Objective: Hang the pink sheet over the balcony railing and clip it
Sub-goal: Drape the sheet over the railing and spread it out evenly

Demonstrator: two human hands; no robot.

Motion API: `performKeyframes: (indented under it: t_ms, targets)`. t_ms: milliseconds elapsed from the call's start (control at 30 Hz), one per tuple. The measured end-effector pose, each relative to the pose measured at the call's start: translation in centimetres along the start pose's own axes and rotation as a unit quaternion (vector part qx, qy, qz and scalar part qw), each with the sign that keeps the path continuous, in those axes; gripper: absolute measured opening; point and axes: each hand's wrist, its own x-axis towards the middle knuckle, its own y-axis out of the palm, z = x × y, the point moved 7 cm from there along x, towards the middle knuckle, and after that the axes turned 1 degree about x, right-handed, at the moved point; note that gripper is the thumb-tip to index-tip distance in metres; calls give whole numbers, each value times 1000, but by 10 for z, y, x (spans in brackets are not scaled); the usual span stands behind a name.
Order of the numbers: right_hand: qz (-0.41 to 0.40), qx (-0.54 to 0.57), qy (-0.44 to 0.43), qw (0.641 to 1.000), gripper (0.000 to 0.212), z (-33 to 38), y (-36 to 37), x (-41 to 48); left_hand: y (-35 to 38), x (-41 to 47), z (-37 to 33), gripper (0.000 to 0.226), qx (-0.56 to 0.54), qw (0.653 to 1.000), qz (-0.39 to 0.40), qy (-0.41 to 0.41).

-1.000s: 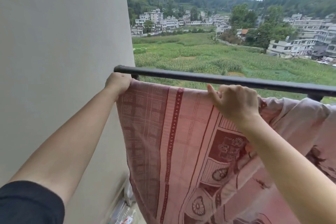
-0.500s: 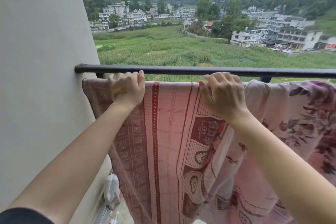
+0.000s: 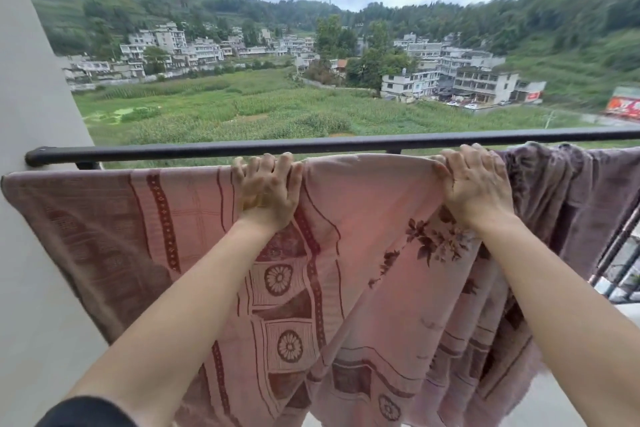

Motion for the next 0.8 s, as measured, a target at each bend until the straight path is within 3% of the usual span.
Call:
performKeyframes:
  t_ms: [100, 233, 333, 467, 600, 700, 800]
  targets:
    - [14, -10, 22, 1000, 52, -40, -6, -8, -12, -6, 25, 60, 11, 999, -28, -33]
    - [14, -12, 32, 999, 56, -56, -8, -9, -12, -7, 59, 68, 50, 997, 3, -66]
    - [6, 10, 48, 999, 57, -33, -1, -17, -14, -19, 91, 67, 67, 993, 13, -100]
    - [21, 55, 96, 994, 65, 35, 3, -31, -17, -40, 137, 82, 100, 986, 61, -120]
    - [-23, 142, -33, 989, 60, 114, -7, -39, -11, -45, 158, 81, 144, 974, 140, -104]
    - [4, 134, -148, 980, 64, 177, 5, -47, -12, -42, 164, 79, 146, 977, 135, -82]
    - [1, 93, -169, 981, 67, 211, 25, -49, -17, -41, 175, 95, 160, 978, 118, -58]
